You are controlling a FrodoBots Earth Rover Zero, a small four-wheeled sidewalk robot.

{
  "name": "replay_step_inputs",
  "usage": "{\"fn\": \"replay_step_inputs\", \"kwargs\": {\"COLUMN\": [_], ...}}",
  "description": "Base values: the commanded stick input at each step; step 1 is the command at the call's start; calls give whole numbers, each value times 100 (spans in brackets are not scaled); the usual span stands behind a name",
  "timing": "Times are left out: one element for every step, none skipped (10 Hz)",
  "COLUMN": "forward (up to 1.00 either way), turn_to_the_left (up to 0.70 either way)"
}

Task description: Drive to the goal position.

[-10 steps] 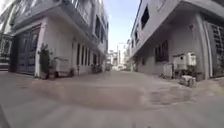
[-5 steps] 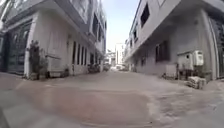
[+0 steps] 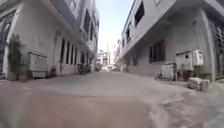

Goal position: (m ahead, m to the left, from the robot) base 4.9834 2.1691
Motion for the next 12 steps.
{"fn": "replay_step_inputs", "kwargs": {"forward": [100, 100, 100, 100, 100, 100, 100, 100, 100, 100, 100, 100], "turn_to_the_left": [0, 0, 0, -13, -38, -6, 0, 0, 0, 0, 0, 0]}}
